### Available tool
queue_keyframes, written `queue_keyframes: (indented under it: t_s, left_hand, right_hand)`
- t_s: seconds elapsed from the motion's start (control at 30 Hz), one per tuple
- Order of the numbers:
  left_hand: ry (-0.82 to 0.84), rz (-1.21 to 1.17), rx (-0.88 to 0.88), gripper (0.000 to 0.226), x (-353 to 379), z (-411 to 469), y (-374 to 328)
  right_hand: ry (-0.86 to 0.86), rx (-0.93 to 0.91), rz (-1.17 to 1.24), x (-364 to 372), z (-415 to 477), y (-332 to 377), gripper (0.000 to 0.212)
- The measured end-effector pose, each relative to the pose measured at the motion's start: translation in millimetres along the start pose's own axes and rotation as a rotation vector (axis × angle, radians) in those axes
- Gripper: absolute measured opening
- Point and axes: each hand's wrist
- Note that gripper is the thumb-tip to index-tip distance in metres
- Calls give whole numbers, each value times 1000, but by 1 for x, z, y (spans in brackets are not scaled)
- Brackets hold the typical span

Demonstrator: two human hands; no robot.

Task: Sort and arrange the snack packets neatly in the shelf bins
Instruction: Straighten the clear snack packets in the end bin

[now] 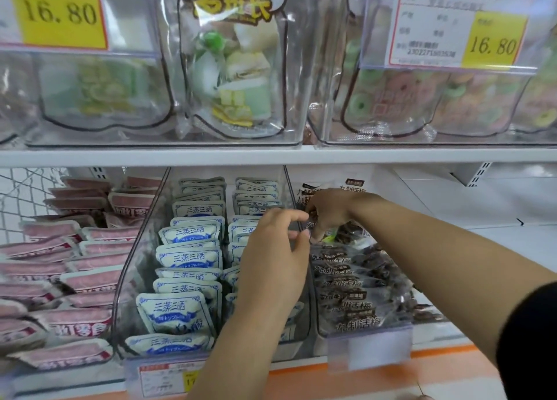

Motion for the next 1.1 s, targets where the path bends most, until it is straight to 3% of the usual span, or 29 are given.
queue_keyframes:
  t_s: [0.1,0.17,0.27,0.4,0.5,0.6,0.7,0.83,0.97,1.1]
  left_hand:
    - [2,1,-11,21,0,2,1]
    - [0,9,-12,21,1,4,2]
    - [-10,24,-10,23,1,5,2]
    - [-15,18,-15,23,2,5,1]
    - [-22,31,-9,22,2,4,0]
    - [-12,133,6,25,3,4,-5]
    - [24,266,65,27,9,7,-18]
    - [148,405,134,29,32,24,-37]
    - [450,604,128,37,69,57,-36]
    - [679,919,261,44,102,81,-26]
  right_hand:
    - [-15,19,22,1,9,0,57]
    - [-124,42,-50,9,9,2,47]
    - [-296,37,-77,29,4,6,50]
    - [-317,-32,177,23,-23,1,62]
    - [-448,-32,300,13,-61,-8,61]
    - [-705,105,271,20,-105,-28,35]
    - [-848,314,329,40,-136,-55,24]
    - [-814,349,581,72,-150,-73,21]
    - [-789,296,700,82,-149,-81,23]
    - [-813,258,770,85,-148,-85,25]
Point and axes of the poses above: each hand's wrist, its own z-axis towards the middle knuckle, its own x-axis out of the palm, y = z × x, and after that the axes turned 13 degrees about -z, right-handed
